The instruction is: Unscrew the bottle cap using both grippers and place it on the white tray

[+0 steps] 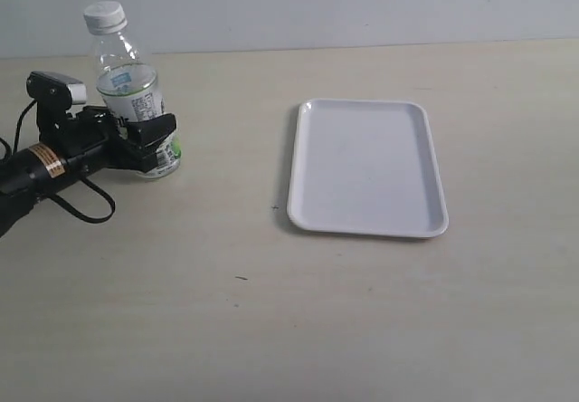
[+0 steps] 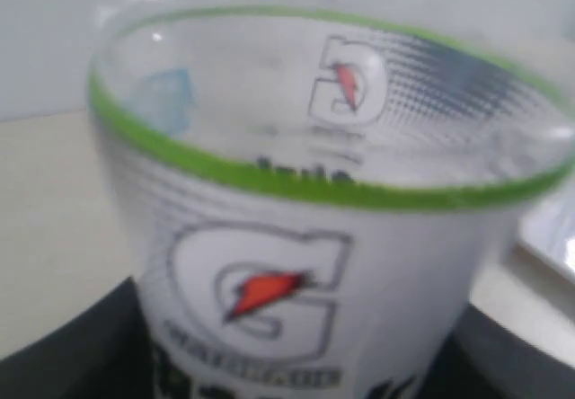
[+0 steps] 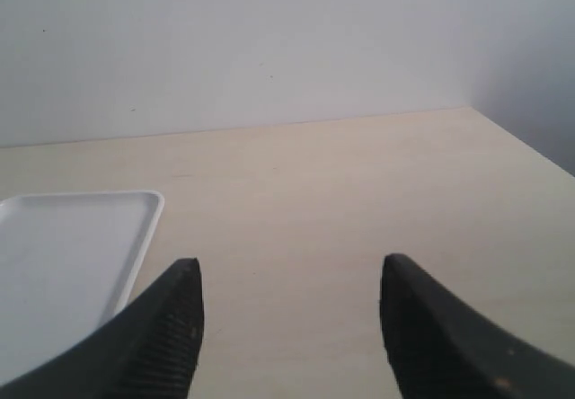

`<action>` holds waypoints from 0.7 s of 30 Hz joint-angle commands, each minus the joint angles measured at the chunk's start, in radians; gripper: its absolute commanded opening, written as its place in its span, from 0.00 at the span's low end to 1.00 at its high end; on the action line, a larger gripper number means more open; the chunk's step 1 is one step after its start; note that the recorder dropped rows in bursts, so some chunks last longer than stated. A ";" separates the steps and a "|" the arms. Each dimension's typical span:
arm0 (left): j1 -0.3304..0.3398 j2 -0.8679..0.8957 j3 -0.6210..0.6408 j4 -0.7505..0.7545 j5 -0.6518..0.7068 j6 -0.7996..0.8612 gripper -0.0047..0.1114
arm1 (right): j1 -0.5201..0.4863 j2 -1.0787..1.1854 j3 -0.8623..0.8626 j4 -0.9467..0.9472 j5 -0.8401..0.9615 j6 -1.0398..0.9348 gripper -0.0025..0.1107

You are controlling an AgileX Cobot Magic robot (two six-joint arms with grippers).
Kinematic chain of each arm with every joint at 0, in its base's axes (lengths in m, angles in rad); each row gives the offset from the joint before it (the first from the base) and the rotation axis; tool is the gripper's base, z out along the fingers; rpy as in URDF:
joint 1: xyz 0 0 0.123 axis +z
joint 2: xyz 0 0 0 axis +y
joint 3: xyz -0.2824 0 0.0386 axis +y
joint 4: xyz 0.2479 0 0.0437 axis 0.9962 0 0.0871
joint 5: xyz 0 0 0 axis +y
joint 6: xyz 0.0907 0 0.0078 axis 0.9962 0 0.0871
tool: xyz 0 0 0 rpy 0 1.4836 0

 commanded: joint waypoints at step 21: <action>-0.095 -0.200 -0.002 0.380 0.155 -0.025 0.04 | 0.003 -0.006 0.005 0.000 -0.006 0.000 0.52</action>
